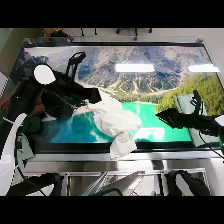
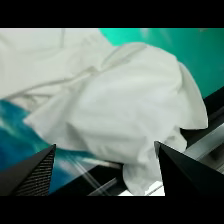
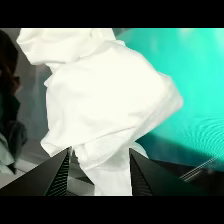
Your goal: Fold the shirts.
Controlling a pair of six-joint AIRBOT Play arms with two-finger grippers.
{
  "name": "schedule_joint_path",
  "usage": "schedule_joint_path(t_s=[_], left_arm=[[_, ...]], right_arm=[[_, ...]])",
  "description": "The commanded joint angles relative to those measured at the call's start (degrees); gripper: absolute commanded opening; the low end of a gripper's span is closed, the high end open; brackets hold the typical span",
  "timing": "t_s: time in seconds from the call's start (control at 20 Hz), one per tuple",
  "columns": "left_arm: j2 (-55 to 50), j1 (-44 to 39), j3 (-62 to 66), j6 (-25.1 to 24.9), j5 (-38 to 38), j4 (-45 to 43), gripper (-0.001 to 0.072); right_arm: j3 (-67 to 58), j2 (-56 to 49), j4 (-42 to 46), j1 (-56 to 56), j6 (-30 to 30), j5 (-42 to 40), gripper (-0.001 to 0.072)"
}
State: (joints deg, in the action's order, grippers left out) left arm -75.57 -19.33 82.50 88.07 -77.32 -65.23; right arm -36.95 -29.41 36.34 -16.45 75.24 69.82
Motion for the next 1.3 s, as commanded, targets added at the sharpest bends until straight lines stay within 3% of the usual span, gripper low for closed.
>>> schedule_joint_path(t_s=[0.0, 0.1, 0.25, 0.4, 0.5, 0.8, 0.85, 0.9, 0.95, 1.0, 1.05, 1.1, 1.15, 1.25], left_arm=[[4.1, 5.8, -11.3, 0.0, -3.5, 0.5, 0.0704], [8.2, 6.6, -24.1, -0.6, 4.2, 2.4, 0.0703], [10.7, 5.2, -39.8, -5.4, 23.5, 12.7, 0.0703], [5.7, 4.6, -43.8, -11.8, 36.8, 21.7, 0.0702], [-0.1, 4.6, -40.9, -15.4, 37.6, 25.0, 0.0702], [-13.5, 3.8, -29.9, -15.6, 33.9, 24.5, 0.0701], [-14.8, 3.8, -28.7, -15.6, 33.0, 24.5, 0.0576], [-15.9, 3.8, -27.3, -15.6, 31.7, 24.4, 0.0322], [-16.8, 3.8, -26.1, -15.7, 30.4, 24.3, 0.0162], [-17.6, 3.8, -24.9, -15.8, 28.7, 24.3, 0.0108], [-17.7, 4.2, -24.1, -16.2, 27.3, 24.3, 0.0106], [-17.4, 4.9, -23.1, -16.5, 25.6, 24.3, 0.0016], [-16.5, 5.8, -21.9, -16.8, 23.5, 24.3, 0.0013], [-12.5, 7.6, -19.6, -17.1, 19.6, 24.4, 0.0012]], right_arm=[[0.0, -3.5, 1.2, 0.0, -4.4, 0.2, 0.0415], [0.2, -5.7, 1.2, 0.0, -7.8, 0.1, 0.0415], [2.8, -8.9, 1.2, 1.8, -8.1, 0.1, 0.0414], [8.2, -10.6, 1.2, 8.5, -9.3, -3.1, 0.0414], [11.1, -11.2, 1.2, 14.7, -9.3, -8.0, 0.0414], [12.0, -17.8, 0.9, 27.4, -8.9, -20.4, 0.0414], [12.0, -19.6, 0.2, 29.0, -9.2, -20.9, 0.0414], [12.0, -21.4, -0.9, 30.7, -9.6, -21.2, 0.0413], [12.0, -22.7, -2.2, 32.1, -10.5, -21.4, 0.0403], [12.0, -23.7, -4.4, 33.3, -12.2, -21.4, 0.0322], [12.0, -23.9, -7.5, 34.0, -14.7, -21.4, 0.0199], [11.6, -23.5, -9.9, 34.2, -16.2, -21.2, 0.0096], [10.5, -22.7, -10.4, 34.1, -16.4, -20.7, 0.0020], [6.0, -18.9, -10.0, 34.0, -16.4, -19.3, 0.0023]])
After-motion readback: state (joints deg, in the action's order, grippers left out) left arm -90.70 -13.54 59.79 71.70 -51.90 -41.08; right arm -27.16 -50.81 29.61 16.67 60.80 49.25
